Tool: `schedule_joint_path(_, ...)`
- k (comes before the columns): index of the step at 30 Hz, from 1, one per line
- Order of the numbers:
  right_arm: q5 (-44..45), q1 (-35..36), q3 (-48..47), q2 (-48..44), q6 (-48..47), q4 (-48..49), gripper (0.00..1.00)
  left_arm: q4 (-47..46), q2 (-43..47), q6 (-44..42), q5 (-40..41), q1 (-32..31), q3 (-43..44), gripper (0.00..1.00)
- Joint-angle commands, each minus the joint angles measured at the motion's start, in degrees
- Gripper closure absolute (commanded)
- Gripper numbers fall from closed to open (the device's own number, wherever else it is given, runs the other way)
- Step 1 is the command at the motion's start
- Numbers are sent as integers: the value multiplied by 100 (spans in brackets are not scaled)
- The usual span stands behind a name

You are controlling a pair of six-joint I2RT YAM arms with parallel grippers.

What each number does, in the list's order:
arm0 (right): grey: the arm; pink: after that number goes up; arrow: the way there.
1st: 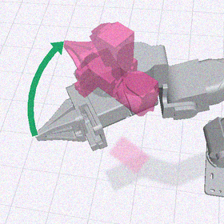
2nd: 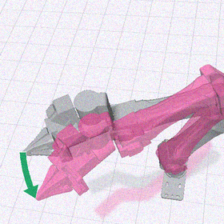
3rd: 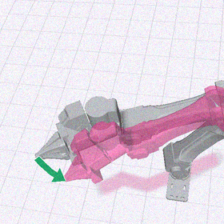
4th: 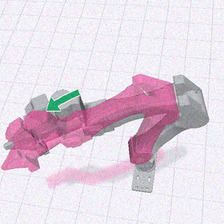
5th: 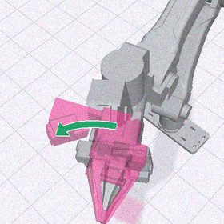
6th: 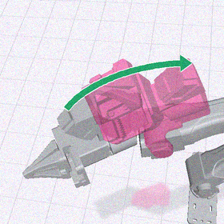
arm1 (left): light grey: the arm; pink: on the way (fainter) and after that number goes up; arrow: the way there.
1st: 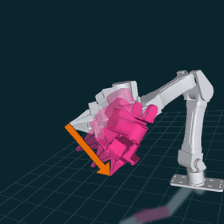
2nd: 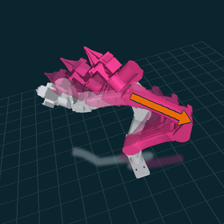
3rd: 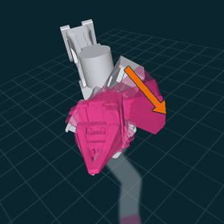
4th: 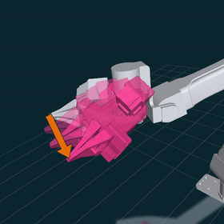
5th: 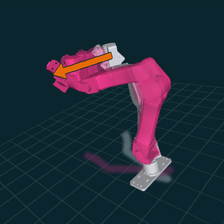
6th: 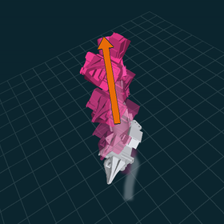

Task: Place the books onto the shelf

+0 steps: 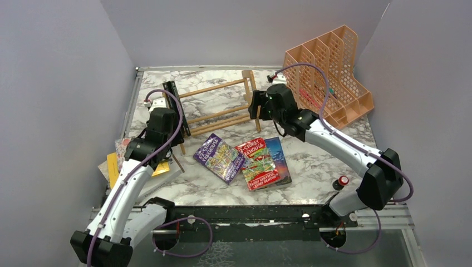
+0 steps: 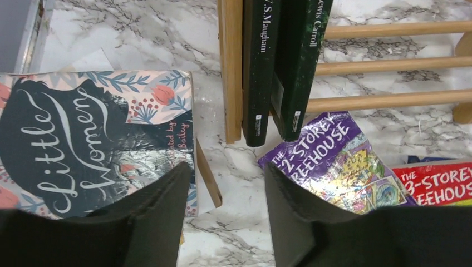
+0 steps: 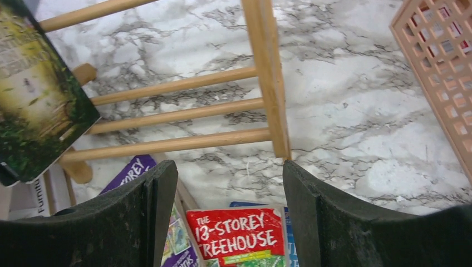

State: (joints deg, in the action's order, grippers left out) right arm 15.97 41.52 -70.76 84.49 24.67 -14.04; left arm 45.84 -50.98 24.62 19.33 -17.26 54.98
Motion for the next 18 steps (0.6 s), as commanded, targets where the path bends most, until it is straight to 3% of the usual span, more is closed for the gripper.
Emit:
schedule_joint_path(1,-242,-237,58,150,58,-122,26,-653,-217,51,291,127,-95,55)
schedule_joint_path(6,-525,-492,-72,485,-151,63,27,-1106,-586,-107,32,454,-75,68)
schedule_joint_path(14,-440,-664,-496,1128,-678,307,32,-1525,-785,-121,-754,902,-158,68)
schedule_joint_path(18,-305,-688,-812,1511,-867,467,39,-1690,-836,43,-1160,1086,-260,70)
